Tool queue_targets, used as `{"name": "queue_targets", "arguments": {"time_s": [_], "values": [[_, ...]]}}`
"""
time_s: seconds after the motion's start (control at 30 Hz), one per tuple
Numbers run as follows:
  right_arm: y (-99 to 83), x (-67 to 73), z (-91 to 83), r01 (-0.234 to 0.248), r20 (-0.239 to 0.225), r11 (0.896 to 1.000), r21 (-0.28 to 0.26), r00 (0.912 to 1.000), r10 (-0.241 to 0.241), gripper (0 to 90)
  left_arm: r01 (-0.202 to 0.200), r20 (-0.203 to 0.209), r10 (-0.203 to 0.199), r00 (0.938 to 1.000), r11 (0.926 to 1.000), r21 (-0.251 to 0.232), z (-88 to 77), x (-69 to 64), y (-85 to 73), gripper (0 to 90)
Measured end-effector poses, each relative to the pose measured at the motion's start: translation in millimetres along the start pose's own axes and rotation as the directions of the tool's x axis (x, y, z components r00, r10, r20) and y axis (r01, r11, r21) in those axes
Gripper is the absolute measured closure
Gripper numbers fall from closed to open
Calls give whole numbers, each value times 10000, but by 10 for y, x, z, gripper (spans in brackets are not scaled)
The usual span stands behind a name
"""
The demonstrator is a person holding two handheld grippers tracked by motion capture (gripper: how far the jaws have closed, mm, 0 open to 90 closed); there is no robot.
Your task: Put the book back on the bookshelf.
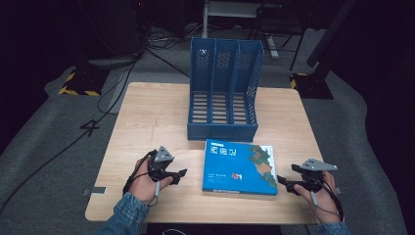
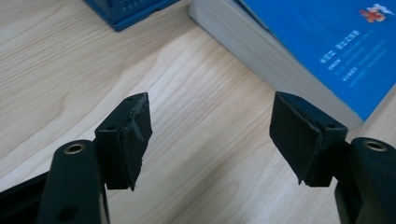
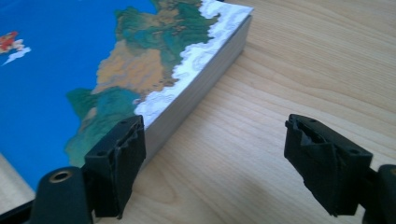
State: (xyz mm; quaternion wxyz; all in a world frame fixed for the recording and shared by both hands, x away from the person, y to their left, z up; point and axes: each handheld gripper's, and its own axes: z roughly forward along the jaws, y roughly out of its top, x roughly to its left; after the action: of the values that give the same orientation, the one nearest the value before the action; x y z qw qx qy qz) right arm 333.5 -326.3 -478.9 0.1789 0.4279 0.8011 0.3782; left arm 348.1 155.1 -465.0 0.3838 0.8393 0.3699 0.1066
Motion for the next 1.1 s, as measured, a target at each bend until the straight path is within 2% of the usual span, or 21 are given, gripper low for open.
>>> {"name": "queue_targets", "arguments": {"time_s": [0.07, 0.17, 0.4, 0.47, 0.53, 0.57, 0.73, 0.87, 0.97, 1.0, 1.1], "values": [[-2, 45, -13, 58, -111, 10000, 9, 9999, -58, 212, -50, 111, 50, 9999, 10000, -31, 29, -29, 34, 304], [-12, 107, -39, 287, 55, 9996, -13, 9996, -287, 218, 43, 382, -39, 9993, 9999, -102, 92, -75, 84, 318], [-70, 221, -83, 147, -638, 9997, 211, 9979, -134, 192, 48, 997, -46, 9950, 10000, -24, 289, -175, 175, 326], [-89, 270, -65, 175, -922, 9993, 321, 9956, -145, 179, 122, 1084, -117, 9940, 9999, -38, 350, -192, 194, 326], [-95, 289, -60, 171, -1002, 9993, 329, 9949, -137, 180, 129, 1075, -127, 9941, 9999, -9, 383, -192, 206, 327], [-113, 339, -36, 347, -1115, 9985, 430, 9933, -298, 185, 219, 1082, -211, 9939, 9997, -64, 439, -203, 225, 330], [-163, 413, 22, 556, -1219, 9973, 482, 9913, -494, 179, 263, 1205, -257, 9924, 9997, -29, 543, -224, 251, 322], [-185, 451, 69, 662, -1249, 9972, 356, 9903, -613, 158, 508, 1358, -489, 9895, 9987, -102, 611, -234, 268, 301], [-205, 485, 121, 826, -1240, 9961, 313, 9892, -782, 160, 802, 1593, -770, 9842, 9967, -137, 664, -237, 273, 292], [-211, 494, 135, 909, -1210, 9953, 344, 9889, -861, 162, 802, 1593, -770, 9842, 9967, -137, 664, -237, 273, 291], [-224, 537, 181, 1309, -1071, 9911, 256, 9861, -1274, 153, 1226, 1959, -1178, 9735, 9924, -124, 712, -240, 263, 291]]}}
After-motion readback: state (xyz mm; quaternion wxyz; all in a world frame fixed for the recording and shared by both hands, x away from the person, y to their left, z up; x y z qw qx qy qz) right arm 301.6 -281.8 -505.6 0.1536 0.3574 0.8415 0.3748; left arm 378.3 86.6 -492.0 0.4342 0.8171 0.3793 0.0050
